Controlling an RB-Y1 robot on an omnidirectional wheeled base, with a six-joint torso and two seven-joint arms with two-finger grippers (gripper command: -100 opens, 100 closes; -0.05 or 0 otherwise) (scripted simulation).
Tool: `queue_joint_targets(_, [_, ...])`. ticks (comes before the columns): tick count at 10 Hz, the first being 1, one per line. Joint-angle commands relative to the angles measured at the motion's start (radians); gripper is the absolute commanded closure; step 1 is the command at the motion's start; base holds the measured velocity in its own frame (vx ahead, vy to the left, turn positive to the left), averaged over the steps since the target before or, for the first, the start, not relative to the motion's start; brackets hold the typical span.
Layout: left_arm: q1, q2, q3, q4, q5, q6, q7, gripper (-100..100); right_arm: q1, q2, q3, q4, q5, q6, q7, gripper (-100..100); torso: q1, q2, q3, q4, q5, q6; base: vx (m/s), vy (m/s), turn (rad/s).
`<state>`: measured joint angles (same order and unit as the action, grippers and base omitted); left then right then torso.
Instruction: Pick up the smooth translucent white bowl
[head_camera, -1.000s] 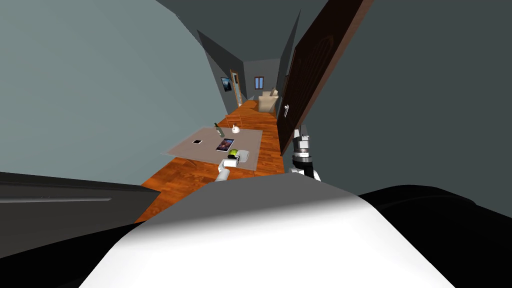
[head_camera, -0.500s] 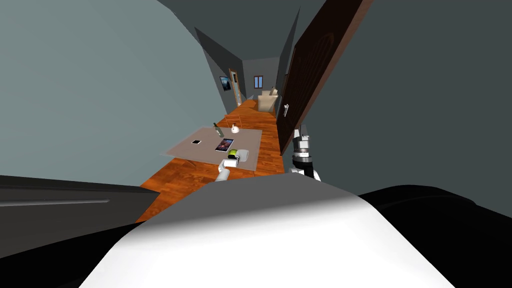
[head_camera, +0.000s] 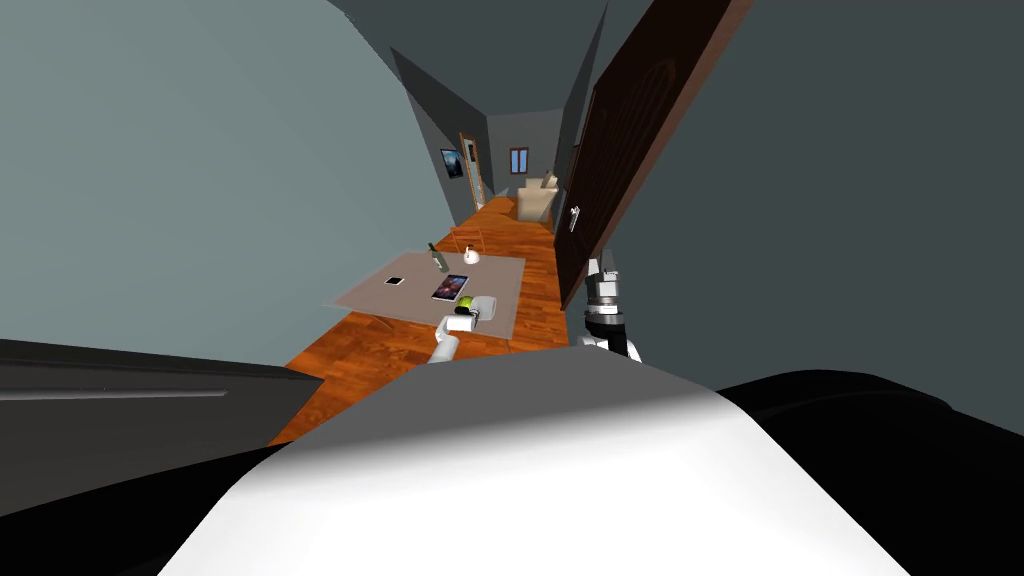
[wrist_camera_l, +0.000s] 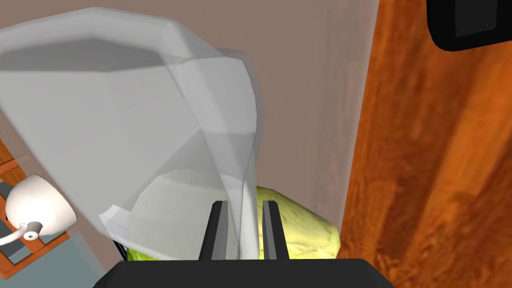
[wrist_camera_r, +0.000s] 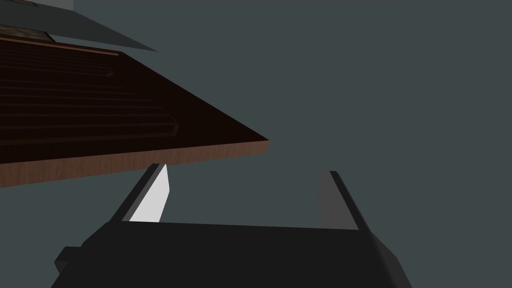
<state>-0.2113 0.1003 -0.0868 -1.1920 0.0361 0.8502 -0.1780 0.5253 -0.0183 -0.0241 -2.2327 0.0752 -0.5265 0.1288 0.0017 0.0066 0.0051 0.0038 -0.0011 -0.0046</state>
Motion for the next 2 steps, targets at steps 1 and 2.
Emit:
queue_joint_targets(1, [0.0,0.0,0.0,0.0,0.0,0.0,0.0,100,0.0,0.0,0.0,0.0,0.0,0.0,0.0,0,0.0,0.0,0.0,0.0,0.0,0.0,-0.025,0.003,0.005])
queue_joint_targets(2, [0.0,0.0,0.0,-0.001,0.0,0.004,0.0,0,0.0,0.0,0.0,0.0,0.0,0.0,0.0,0,0.0,-0.001,0.0,0.0,0.0,0.0,-0.005,0.001,0.001])
